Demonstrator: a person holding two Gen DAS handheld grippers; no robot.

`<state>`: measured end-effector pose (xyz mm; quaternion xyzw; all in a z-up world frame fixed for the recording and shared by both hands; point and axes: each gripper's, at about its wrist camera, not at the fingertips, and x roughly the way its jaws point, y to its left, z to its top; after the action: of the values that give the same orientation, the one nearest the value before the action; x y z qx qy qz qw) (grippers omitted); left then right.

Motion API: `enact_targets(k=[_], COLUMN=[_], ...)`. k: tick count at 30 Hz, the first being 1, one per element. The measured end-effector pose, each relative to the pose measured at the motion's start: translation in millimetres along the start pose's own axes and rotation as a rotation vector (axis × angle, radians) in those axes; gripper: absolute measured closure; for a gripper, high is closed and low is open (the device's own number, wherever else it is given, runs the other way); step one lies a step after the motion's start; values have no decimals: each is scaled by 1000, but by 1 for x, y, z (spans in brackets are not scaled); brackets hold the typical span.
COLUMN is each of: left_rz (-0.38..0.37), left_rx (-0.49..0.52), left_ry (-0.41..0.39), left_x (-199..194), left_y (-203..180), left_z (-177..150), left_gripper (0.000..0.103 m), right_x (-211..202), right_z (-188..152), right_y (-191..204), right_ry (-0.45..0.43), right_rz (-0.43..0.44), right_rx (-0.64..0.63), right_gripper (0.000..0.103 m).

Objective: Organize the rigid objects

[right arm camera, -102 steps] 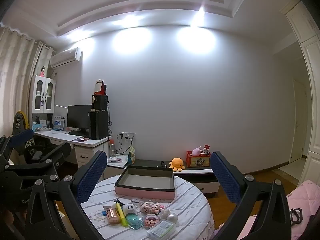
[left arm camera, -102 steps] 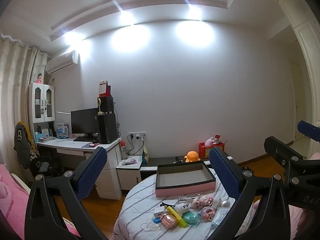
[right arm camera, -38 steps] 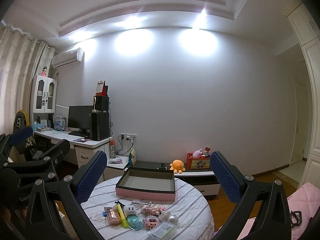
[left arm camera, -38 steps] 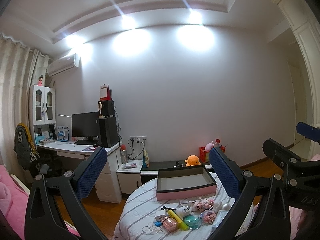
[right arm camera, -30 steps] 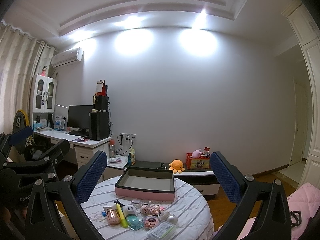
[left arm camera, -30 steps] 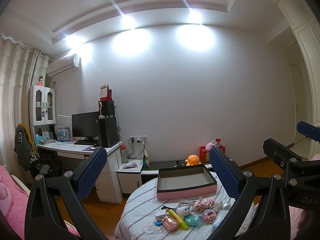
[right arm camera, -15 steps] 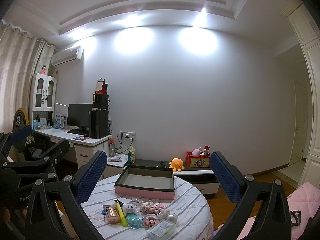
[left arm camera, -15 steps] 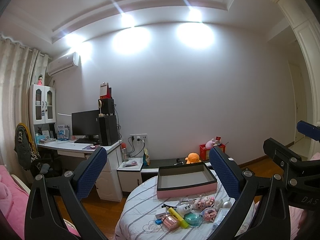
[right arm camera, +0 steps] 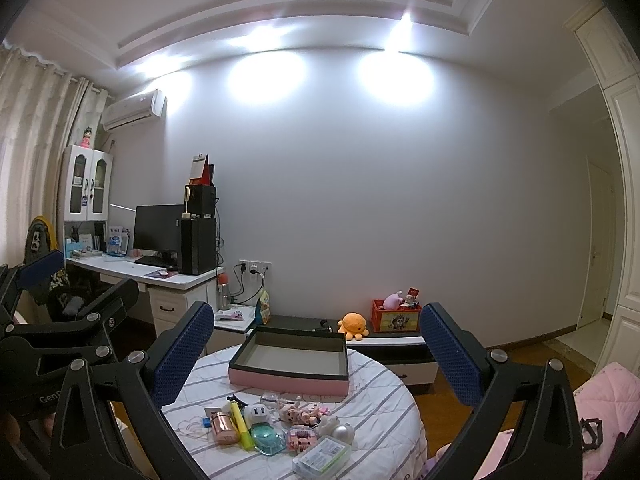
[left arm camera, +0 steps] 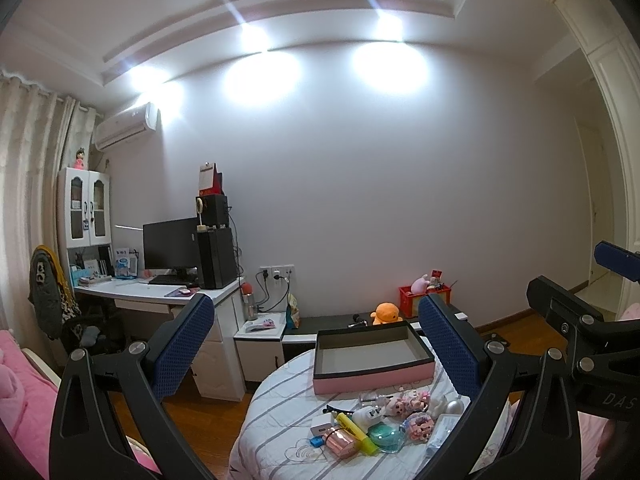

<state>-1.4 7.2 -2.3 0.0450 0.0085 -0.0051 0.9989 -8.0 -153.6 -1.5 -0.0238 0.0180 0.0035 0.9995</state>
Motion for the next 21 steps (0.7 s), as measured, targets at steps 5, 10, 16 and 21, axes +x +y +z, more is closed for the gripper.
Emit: enact_targets(k=[5, 10, 16, 21], left_rz=[-8, -52, -68, -86], left_rx=[15, 18, 11, 15], left_ry=[27, 66, 188, 366], left_x=[10, 34, 79, 123], left_y=[-5, -10, -1, 4], left_z=[-9, -33, -92, -154], left_gripper=[0, 0, 0, 0], right_x=[4, 21, 62, 104], right_z=[-3, -18, -69, -126], right_y=[0, -4, -22, -36], right_ry=[21, 66, 176, 328], right_rz=[-2, 5, 39, 52], right_rx=[3, 4, 36, 66], right_gripper=[0, 0, 0, 0])
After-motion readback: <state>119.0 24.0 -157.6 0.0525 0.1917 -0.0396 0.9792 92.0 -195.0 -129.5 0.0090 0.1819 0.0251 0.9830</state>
